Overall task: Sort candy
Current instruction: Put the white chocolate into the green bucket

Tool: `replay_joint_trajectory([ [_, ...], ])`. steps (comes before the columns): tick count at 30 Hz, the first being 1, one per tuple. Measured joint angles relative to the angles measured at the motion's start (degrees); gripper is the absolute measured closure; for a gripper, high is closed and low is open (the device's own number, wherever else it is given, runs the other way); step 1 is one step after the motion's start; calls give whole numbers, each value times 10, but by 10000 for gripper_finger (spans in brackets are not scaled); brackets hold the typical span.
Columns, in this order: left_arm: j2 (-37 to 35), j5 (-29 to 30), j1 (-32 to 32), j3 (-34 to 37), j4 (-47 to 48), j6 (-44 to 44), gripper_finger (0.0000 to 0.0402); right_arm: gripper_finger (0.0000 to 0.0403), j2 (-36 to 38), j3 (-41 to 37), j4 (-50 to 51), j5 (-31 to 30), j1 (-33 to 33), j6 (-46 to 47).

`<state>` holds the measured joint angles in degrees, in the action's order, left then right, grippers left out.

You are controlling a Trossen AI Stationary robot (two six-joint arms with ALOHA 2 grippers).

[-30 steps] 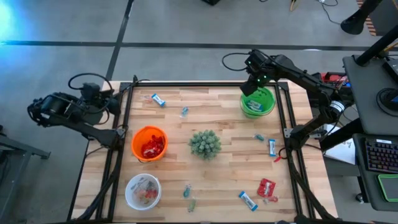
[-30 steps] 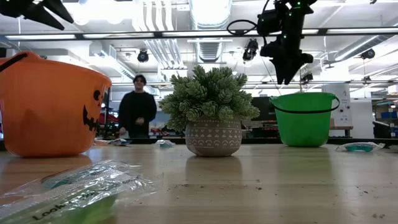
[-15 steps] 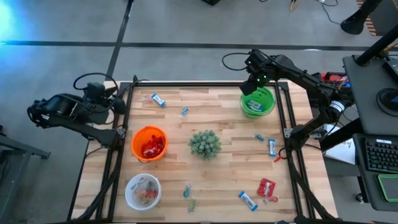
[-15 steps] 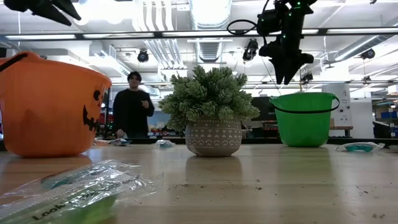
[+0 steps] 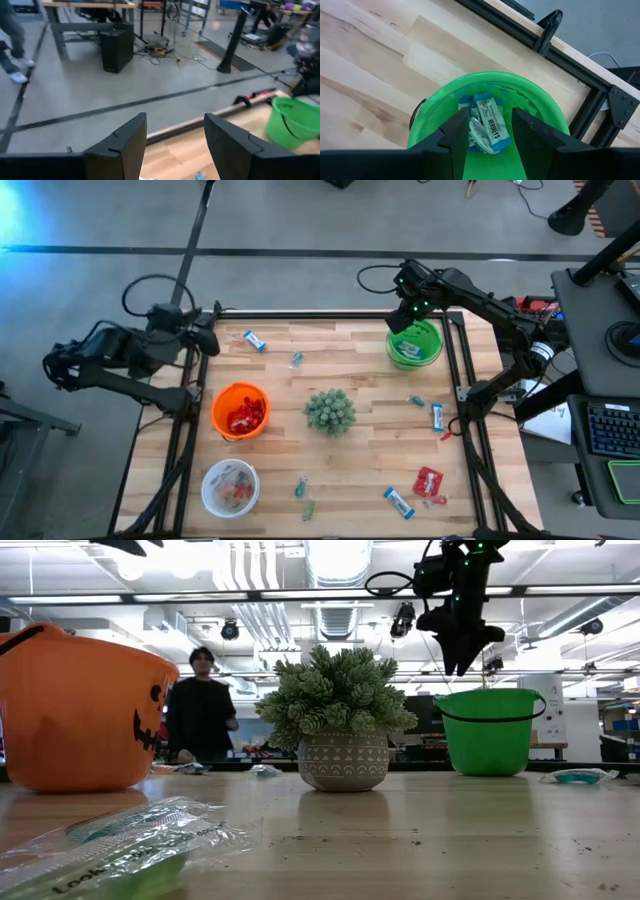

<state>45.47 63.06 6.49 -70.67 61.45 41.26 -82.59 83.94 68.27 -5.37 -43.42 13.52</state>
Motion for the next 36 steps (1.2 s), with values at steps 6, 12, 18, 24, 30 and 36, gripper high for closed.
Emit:
replay_joint_trajectory([
  [6, 33, -3, -81, -73, 0, -108, 221, 263, 0, 0, 0, 20, 0, 0],
  [12, 52, -141, -221, -90, 1, -205, 221, 264, 0, 0, 1, 29, 7, 0],
  [18, 73, -336, -394, -39, -16, -313, 221, 268, 0, 0, 6, 29, 8, 0],
  [24, 122, -527, -553, 0, -78, -378, 221, 264, 0, 0, 6, 29, 8, -1],
  [30, 201, -603, -618, -3, -78, -366, 221, 268, 0, 0, 5, 29, 8, -2],
  [36, 291, -658, -612, -39, -67, -293, 221, 269, 0, 0, 5, 29, 8, -1],
])
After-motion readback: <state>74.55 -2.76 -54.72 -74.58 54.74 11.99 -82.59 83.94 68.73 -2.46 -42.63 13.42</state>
